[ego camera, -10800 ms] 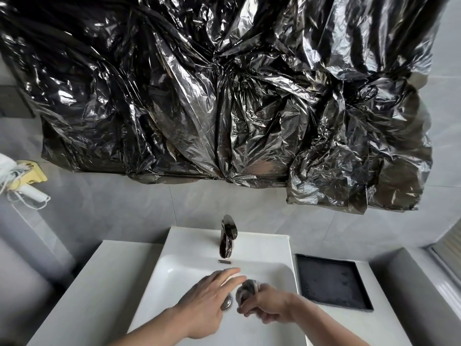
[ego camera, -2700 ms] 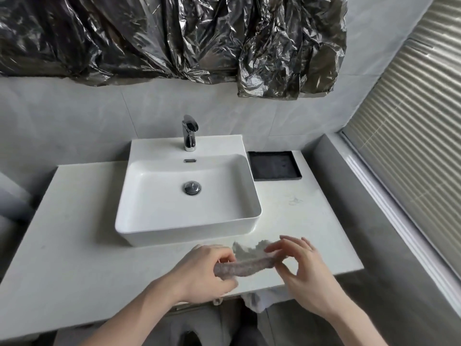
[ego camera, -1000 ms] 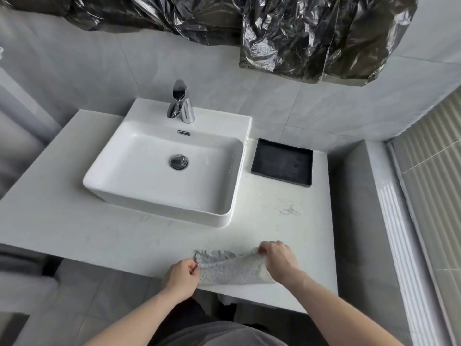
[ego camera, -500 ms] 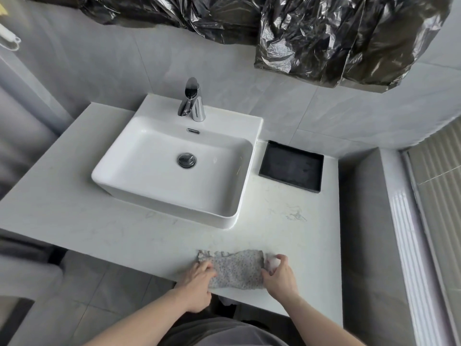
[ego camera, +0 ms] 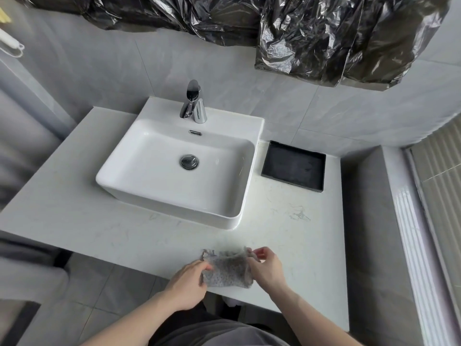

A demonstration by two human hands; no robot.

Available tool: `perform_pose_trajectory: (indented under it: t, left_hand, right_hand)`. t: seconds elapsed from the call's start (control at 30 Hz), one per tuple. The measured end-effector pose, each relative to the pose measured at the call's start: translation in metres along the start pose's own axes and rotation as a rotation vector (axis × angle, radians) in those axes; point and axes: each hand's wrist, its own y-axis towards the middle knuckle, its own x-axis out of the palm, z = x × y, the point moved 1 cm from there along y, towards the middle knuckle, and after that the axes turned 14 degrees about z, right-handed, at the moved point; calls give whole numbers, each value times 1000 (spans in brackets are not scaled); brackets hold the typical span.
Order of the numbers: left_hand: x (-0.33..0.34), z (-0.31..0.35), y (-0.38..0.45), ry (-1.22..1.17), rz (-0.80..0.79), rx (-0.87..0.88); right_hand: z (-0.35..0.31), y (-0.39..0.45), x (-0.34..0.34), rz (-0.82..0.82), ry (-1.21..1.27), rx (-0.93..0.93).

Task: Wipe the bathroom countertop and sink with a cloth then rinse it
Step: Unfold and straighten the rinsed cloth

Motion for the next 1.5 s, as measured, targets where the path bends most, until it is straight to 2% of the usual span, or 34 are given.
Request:
perform_pose_trajectory:
  t: [0.23,0.3,0.43,0.5,0.6,0.73,0.9,1.03,1.3,1.5]
  left_hand:
    - [-6,-12,-13,-54,29,-129]
    - [-7,-15,-17,-66,17,-150]
    - [-9,-20,-22,-96,18,-208]
    - [-8,-22,-23,-98,13,-236]
    - [-8,-22,-24,-101,-5,-251]
    - [-11,-18,-21,-96,-25,-256]
    - [-19,-9,-12,-89,-36,-230]
    - [-27,0,-3,-77,-25,-193]
    - [-48,45,25,-103,22,-70]
    - [-82,106,55,-229,70,19]
  right_hand:
    - [-4,-20,66,-308,-13,-143]
    - [0,-20,68,-274,-74,-195]
    - [18,-15,54,-67,-241,-271]
    - [27,-11,50,-28,-318,-217]
    - [33,-9,56,-63,-323,-109]
    - [25,-5,69,-105,-266,7]
    - [10,4,62,-129,-150,51]
    - [2,13,41,-75,-69,22]
    - [-3,32,-9,58,58,137]
    - [-51,34,-66,-61,325,41]
